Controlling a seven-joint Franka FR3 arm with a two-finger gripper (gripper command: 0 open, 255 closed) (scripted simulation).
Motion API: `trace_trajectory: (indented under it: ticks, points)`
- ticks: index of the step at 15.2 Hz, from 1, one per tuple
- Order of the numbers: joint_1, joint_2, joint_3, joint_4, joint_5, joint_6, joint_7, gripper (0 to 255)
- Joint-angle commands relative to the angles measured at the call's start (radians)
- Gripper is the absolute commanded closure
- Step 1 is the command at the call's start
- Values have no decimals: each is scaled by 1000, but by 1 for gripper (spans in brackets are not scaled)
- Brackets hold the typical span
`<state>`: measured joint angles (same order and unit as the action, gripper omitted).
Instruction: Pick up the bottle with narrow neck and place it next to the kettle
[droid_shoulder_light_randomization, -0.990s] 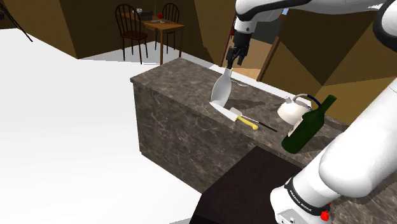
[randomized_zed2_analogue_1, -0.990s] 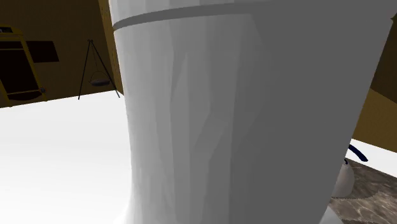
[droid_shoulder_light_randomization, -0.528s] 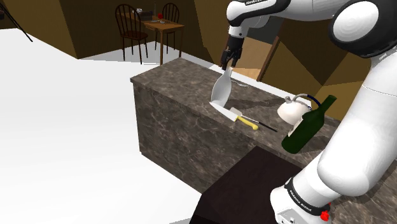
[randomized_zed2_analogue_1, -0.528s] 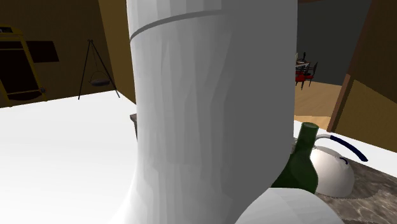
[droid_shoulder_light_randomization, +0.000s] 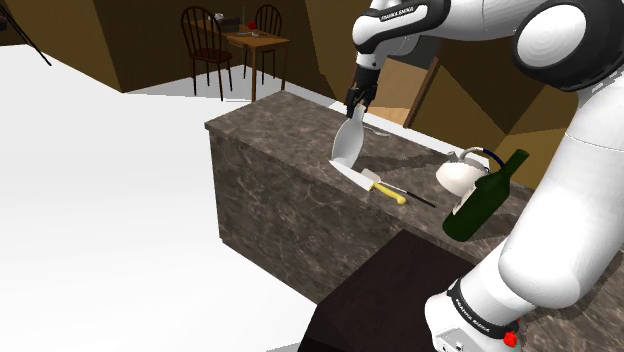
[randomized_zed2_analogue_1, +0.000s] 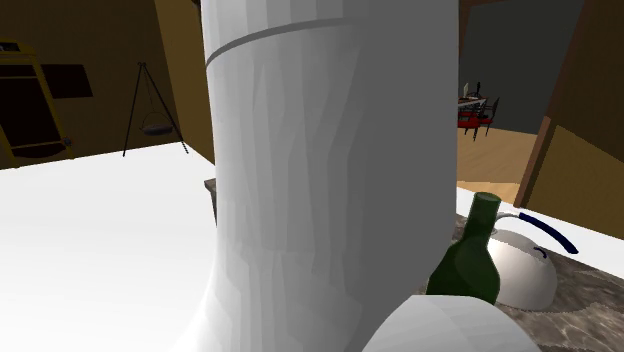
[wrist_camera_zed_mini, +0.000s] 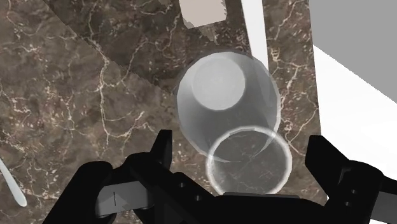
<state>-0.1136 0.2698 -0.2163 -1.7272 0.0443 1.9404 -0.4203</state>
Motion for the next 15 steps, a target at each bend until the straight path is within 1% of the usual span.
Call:
trace_trajectory:
  ticks: [1,5,6,15]
  points:
    - [0,0,0,-1,0,1,0,0]
    - [0,0,0,-1,0,1,0,0]
    - [0,0,0,-1,0,1,0,255]
    - [0,0,0,-1,0,1,0,255]
